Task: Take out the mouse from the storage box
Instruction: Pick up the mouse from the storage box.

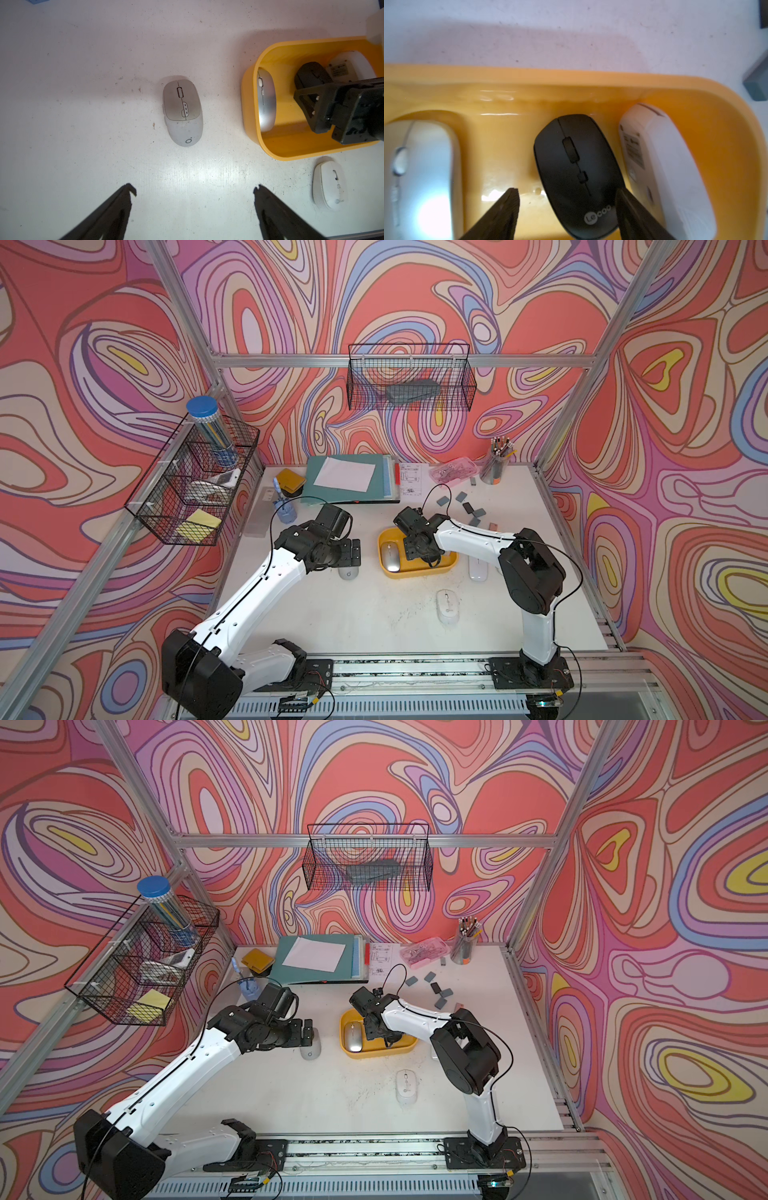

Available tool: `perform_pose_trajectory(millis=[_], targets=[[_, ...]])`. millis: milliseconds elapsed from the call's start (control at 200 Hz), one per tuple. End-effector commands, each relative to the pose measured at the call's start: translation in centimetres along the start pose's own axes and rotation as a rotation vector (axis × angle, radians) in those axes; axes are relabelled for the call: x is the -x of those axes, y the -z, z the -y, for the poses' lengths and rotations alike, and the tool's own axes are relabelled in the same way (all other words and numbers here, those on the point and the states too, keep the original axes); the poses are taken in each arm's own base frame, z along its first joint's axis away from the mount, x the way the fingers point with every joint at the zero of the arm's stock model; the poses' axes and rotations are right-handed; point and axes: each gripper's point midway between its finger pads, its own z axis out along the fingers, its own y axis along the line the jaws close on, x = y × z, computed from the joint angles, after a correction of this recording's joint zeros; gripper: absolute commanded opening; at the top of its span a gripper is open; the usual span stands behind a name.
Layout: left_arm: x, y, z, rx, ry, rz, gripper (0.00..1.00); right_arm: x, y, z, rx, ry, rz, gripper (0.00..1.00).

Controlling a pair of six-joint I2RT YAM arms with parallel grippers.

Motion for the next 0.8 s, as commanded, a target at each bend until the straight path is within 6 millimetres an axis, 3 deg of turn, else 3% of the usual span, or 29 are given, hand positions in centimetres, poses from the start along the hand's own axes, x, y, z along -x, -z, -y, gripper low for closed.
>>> perform_pose_trajectory(millis=[0,85,205,371,796], targets=[[0.6,0.3,0.0,-0.002,0.01,0.017,0.96,-0.9,-0.4,-3.5,0.174,-0.012,-0.052,0.73],[0.6,0.4,0.0,-0.001,0.01,0.017,0.96,-0.9,-0.3,-4.5,0.217,-0.02,-0.073,0.73],[0.6,0.5,-0.1,0.0,0.008,0.024,0.96,-0.6,0.2,-4.4,0.207,-0.032,-0.057,0.73],[0.7,0.6,-0.1,-0.002,0.006,0.026,0.96,0.7,1.6,-2.4,0.134,-0.043,0.023,0.76],[0.7,0.6,0.0,-0.005,0.005,0.027,0.96,-0.3,-1.9,-1.8,0.048,0.048,-0.046,0.83]])
